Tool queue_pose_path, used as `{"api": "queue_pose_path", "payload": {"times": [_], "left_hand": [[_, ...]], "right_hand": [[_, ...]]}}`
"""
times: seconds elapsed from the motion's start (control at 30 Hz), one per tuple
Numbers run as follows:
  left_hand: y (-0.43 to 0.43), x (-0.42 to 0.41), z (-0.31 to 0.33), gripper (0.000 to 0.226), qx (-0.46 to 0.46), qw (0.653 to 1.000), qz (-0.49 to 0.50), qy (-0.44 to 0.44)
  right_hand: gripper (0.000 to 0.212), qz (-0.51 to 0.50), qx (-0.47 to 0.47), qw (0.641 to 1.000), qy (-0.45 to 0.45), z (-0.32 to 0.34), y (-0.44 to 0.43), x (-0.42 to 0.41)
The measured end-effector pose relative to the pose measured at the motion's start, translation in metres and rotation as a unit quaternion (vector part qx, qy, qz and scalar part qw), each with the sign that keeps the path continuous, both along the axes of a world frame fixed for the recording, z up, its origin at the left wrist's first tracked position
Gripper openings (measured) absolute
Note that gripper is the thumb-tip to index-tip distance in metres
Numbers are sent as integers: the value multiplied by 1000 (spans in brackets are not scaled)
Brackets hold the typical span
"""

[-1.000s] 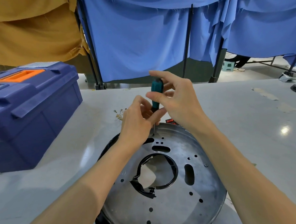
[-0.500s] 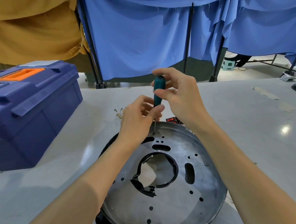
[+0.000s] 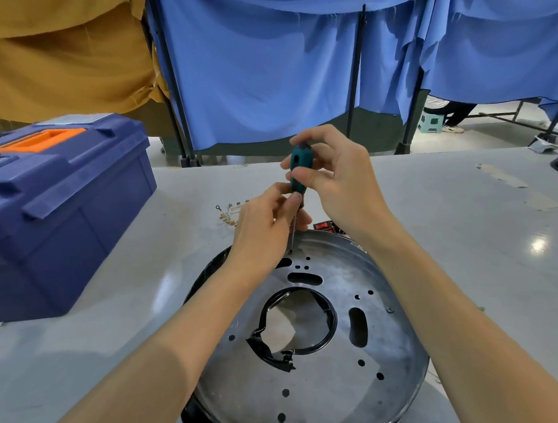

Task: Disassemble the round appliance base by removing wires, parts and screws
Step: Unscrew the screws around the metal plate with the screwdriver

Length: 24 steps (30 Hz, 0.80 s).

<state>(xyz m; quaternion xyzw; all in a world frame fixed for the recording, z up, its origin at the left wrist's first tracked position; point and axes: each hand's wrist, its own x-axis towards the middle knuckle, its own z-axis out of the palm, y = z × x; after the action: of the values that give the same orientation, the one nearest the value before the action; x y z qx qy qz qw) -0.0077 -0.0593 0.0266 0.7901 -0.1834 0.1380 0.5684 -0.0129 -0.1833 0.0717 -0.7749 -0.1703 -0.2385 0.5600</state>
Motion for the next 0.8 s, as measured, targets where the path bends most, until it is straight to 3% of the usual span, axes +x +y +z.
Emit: {"api": "queue_pose_path", "payload": {"times": [0.13,0.23,0.4,0.57,0.7,0.8], "left_hand": [[0,2,-1,9,13,1000,26,-11],[1,1,-1,22,6,999,44,-14],[1,1,0,13,-3,1000,6,-5],[1,2,-1,11,13,1000,18,-6],[1,1,-1,28,18,999,43,-9],[1,0,0,16,3,1000,5,0]], "right_hand": [[25,12,-24,1000,-2,-2,4,-1],[30,-20,-56,998,-20,-3,4,0],[42,-15,-14,1000,-11,1,-2,0],[28,22,-11,1000,-8,0,2,-2],[29,2,-35,999,-21,-2,5,-2],[36,-7,-3,1000,-18,1,1,-2]]}}
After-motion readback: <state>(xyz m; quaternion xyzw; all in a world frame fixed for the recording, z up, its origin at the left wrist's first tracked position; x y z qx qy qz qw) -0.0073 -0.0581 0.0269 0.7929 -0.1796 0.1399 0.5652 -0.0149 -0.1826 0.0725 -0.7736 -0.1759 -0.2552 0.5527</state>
